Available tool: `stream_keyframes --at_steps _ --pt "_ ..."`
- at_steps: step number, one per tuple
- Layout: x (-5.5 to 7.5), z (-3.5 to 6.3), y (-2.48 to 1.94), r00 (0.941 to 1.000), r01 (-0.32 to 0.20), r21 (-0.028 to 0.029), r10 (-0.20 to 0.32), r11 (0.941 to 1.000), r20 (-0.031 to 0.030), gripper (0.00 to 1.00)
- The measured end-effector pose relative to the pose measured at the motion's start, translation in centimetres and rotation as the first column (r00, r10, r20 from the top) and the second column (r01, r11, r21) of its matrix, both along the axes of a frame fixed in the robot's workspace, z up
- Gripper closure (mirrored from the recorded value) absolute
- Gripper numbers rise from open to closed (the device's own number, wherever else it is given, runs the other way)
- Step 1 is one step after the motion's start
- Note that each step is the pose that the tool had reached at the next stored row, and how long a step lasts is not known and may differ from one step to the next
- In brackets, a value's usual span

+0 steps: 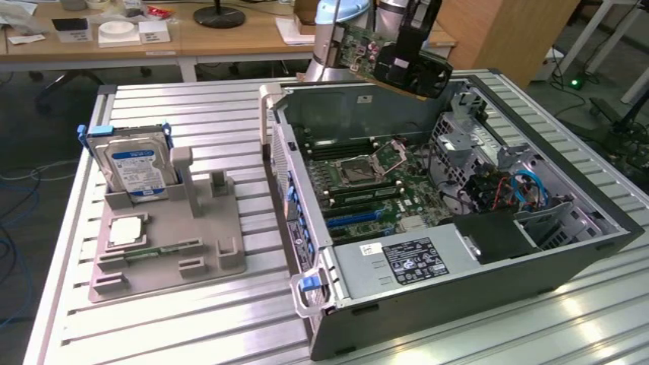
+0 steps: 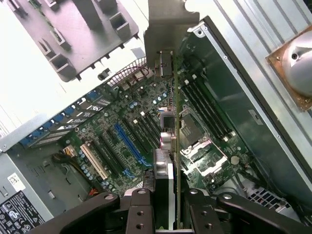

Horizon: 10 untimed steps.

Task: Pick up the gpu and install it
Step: 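Insert the gpu into the slot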

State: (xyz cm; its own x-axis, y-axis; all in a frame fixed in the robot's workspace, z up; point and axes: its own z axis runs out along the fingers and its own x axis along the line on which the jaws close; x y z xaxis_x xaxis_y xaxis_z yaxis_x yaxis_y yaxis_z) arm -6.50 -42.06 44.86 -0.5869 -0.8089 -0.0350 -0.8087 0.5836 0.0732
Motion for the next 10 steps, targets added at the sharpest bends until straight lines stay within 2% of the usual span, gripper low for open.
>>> stream_keyframes --at_steps 10 --pt "0.0 0.0 0.0 0.9964 -0.085 0.0013 0.085 0.9964 0.0 0.72"
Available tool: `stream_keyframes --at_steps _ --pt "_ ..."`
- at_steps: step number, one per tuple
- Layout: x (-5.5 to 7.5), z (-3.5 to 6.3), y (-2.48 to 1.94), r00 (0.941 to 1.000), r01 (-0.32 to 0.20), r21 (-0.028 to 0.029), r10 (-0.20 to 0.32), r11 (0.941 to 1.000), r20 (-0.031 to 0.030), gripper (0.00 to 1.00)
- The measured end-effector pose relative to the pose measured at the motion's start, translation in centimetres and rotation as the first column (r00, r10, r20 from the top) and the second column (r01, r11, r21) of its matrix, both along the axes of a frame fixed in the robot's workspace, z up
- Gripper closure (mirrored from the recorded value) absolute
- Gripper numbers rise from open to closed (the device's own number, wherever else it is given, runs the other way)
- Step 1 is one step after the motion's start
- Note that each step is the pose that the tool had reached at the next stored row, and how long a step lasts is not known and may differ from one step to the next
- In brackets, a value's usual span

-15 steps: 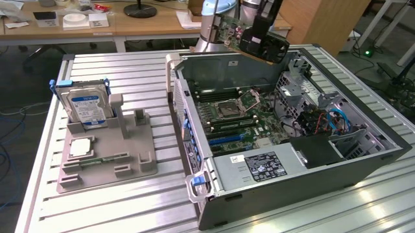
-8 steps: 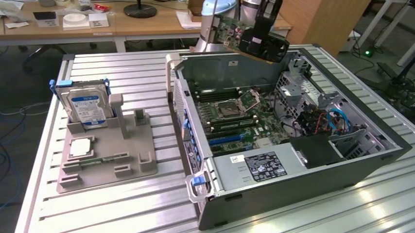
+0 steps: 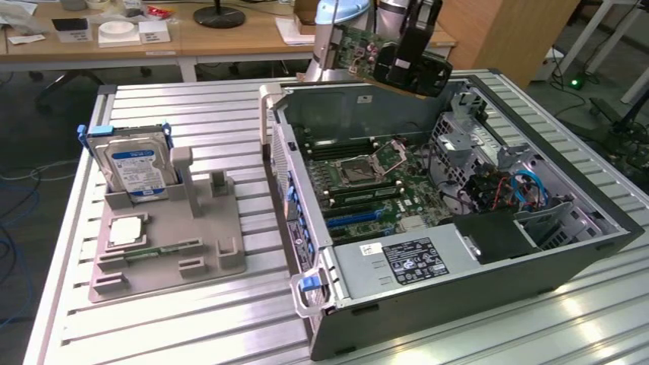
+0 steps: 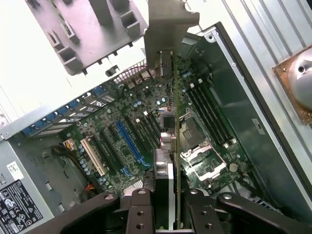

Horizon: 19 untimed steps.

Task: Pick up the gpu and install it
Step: 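Insert the gpu into the slot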

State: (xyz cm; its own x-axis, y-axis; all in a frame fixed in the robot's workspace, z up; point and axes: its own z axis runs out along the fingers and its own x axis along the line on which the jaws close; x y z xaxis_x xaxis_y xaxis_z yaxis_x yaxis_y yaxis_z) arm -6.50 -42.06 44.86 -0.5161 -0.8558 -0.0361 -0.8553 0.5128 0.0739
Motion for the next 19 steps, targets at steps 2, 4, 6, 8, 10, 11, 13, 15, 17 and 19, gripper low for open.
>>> stream_keyframes --at_steps 2,4,6,8,10,11,13,15,17,19 --pt "0.0 0.0 0.0 0.9999 -0.015 0.0006 0.015 0.9999 0.0 0.72" --pt "0.0 0.0 0.0 0.9995 -0.032 0.0013 0.032 0.9995 0.0 0.72" --pt "0.0 0.0 0.0 0.9988 -0.048 0.0021 0.048 0.9988 0.0 0.72" --pt "0.0 0.0 0.0 0.9979 -0.065 0.0027 0.065 0.9979 0.0001 0.72" --pt "0.0 0.0 0.0 0.9967 -0.082 0.0033 0.082 0.9967 0.0001 0.72" --pt "0.0 0.0 0.0 0.9958 -0.092 0.0037 0.092 0.9958 0.0001 0.72" --pt "0.0 0.0 0.0 0.9937 -0.112 0.0041 0.112 0.9937 0.0003 0.72" --pt "0.01 -0.03 0.0 0.9912 -0.133 0.004 0.133 0.9912 0.0019 0.72" --pt "0.0 -0.12 -0.01 0.9872 -0.159 0.0033 0.159 0.9873 0.0069 0.72" --pt "0.0 -0.18 -0.01 0.9824 -0.186 0.0012 0.186 0.9826 0.0161 0.72"
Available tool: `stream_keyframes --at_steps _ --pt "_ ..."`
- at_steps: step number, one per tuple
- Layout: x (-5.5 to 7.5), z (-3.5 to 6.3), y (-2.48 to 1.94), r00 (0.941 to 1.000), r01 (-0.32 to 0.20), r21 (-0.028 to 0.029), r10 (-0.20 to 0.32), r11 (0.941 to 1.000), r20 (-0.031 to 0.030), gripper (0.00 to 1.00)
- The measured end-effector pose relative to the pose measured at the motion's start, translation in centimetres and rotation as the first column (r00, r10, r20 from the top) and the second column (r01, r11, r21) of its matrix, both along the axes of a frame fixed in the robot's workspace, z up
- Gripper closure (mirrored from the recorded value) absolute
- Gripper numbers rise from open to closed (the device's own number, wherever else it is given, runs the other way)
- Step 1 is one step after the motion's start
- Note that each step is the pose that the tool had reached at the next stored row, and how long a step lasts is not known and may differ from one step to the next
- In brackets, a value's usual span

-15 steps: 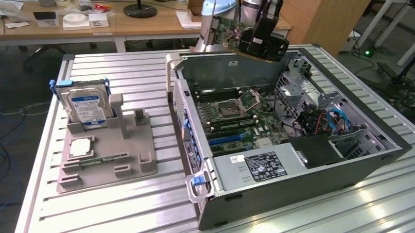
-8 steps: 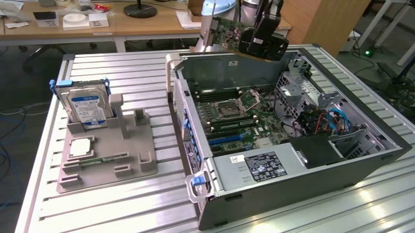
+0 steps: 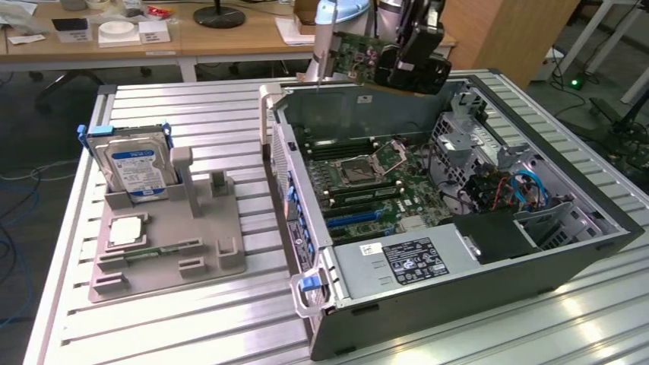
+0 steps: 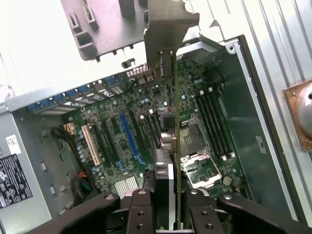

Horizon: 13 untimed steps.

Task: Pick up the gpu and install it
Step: 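Insert the gpu into the slot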

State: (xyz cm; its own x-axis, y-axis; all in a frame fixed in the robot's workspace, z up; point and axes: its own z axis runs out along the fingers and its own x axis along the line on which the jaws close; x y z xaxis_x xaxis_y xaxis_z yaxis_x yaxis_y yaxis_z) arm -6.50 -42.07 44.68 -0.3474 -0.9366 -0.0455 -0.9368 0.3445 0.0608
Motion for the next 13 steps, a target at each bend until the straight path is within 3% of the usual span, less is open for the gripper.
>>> stream_keyframes --at_steps 3,6,7,9,10,13 --pt "0.0 -0.05 0.0 0.9991 -0.024 -0.0002 0.024 0.9997 0.0347 0.72" --pt "0.0 -0.08 0.0 0.9965 -0.03 -0.0016 0.03 0.9995 0.0784 0.72" --pt "0.0 -0.12 0.0 0.9956 -0.03 -0.0019 0.03 0.9995 0.0887 0.72" --pt "0.0 -0.24 0.01 0.9943 -0.03 -0.0022 0.03 0.9995 0.1027 0.72" --pt "0.0 -0.27 0.0 0.9939 -0.031 -0.0024 0.031 0.9995 0.106 0.72" --pt "0.0 -0.4 0.0 0.9919 -0.068 -0.0024 0.068 0.9977 0.1074 0.72"
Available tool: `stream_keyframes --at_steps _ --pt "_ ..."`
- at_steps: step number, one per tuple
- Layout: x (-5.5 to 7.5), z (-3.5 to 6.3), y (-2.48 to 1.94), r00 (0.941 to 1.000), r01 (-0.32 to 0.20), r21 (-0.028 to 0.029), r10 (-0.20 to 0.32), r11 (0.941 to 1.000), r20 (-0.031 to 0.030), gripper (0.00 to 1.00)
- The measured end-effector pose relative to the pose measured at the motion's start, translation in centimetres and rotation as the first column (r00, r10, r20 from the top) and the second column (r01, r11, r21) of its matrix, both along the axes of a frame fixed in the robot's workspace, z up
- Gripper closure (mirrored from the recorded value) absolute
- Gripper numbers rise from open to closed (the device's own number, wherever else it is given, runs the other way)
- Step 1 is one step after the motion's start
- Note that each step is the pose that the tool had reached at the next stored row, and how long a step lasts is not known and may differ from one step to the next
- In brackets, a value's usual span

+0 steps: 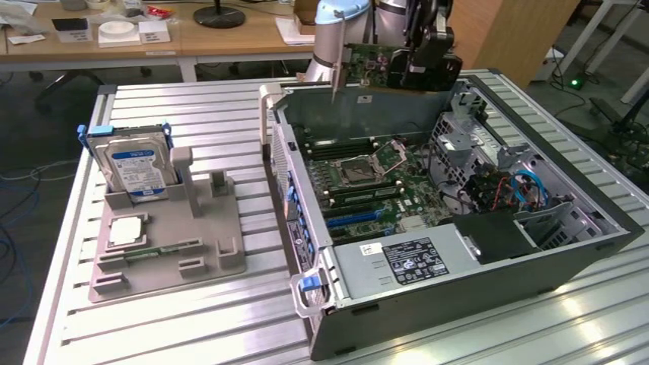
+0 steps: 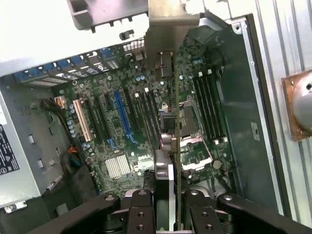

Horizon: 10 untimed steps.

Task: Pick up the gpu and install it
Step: 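Insert the gpu into the slot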

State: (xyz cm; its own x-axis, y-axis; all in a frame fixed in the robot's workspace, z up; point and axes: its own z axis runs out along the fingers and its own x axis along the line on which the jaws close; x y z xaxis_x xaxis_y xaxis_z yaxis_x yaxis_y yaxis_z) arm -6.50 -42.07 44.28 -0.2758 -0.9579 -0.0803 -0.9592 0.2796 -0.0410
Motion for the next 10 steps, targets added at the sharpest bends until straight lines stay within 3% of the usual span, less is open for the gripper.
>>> stream_keyframes --at_steps 5,10 --pt "0.02 -0.24 0.0 0.9966 -0.083 -0.0001 0.083 0.9966 -0.0001 0.72" --pt "0.09 -0.84 -0.02 0.9956 -0.093 0.0001 0.093 0.9956 0.0 0.72"
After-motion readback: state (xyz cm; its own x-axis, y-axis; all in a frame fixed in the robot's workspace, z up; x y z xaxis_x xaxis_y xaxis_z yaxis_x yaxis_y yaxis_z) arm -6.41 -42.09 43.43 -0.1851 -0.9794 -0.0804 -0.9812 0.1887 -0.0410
